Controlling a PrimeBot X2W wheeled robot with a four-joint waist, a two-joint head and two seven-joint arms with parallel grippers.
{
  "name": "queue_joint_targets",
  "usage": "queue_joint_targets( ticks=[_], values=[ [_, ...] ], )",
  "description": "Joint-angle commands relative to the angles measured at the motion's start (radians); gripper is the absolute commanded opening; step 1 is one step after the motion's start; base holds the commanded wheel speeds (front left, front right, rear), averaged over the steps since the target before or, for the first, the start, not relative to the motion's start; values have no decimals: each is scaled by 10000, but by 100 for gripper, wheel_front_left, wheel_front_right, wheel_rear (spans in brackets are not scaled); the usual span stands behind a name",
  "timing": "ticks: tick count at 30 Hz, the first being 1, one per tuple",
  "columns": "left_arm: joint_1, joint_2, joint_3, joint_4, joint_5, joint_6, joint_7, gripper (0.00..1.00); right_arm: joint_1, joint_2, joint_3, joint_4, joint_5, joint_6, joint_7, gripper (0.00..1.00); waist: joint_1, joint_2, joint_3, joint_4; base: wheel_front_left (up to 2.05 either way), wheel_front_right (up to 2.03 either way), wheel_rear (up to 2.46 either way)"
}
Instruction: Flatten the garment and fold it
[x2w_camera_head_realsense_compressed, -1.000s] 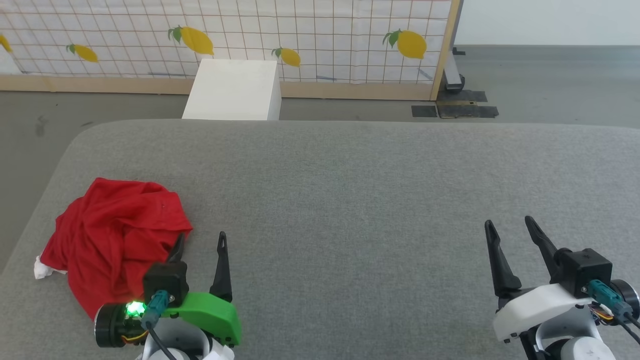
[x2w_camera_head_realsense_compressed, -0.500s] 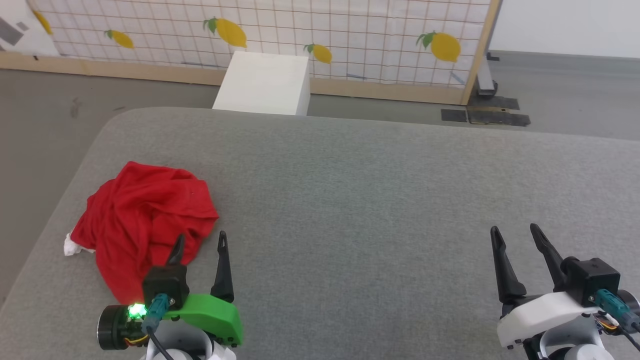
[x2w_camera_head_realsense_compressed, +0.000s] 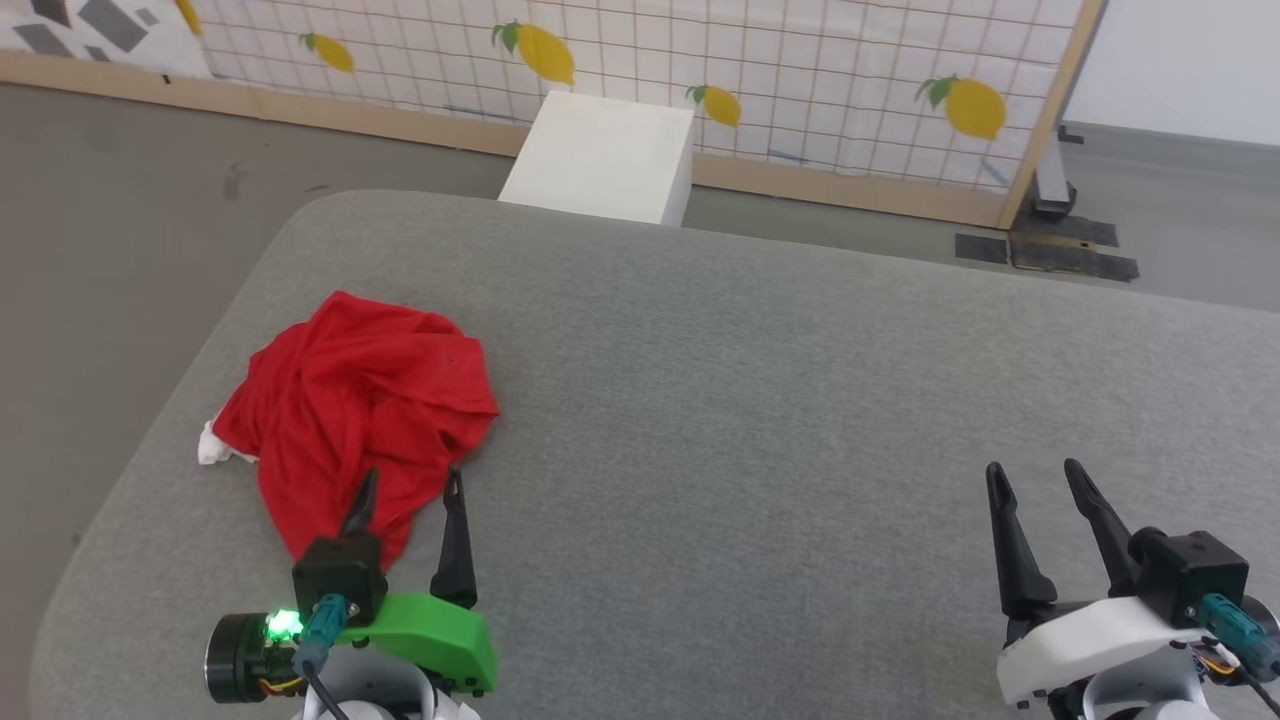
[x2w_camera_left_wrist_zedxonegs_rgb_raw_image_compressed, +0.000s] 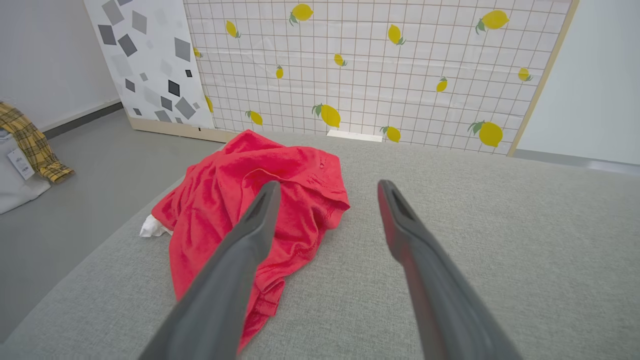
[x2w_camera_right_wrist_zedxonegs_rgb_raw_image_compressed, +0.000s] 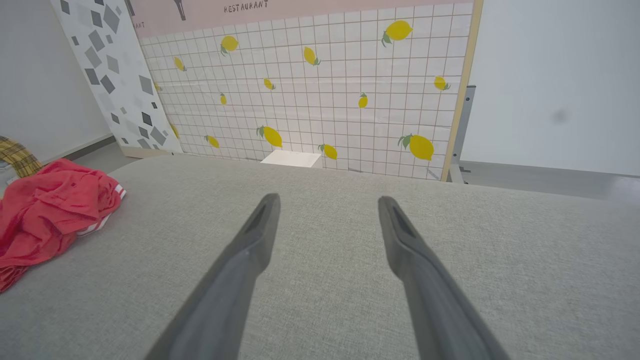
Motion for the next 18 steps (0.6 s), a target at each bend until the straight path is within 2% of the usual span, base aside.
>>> queue_joint_targets(
  ticks=[1, 18],
  values=[
    [34, -19, -57, 49, -99, 86, -100, 100, 155, 10, -26, 62, 122, -8, -108, 100, 0, 0, 3, 206, 0, 0, 0],
    [153, -24, -358, 176, -318, 388, -450, 100, 346, 13, -124, 277, 419, -10, -460, 100, 0, 0, 7, 1044, 0, 0, 0]
  ],
)
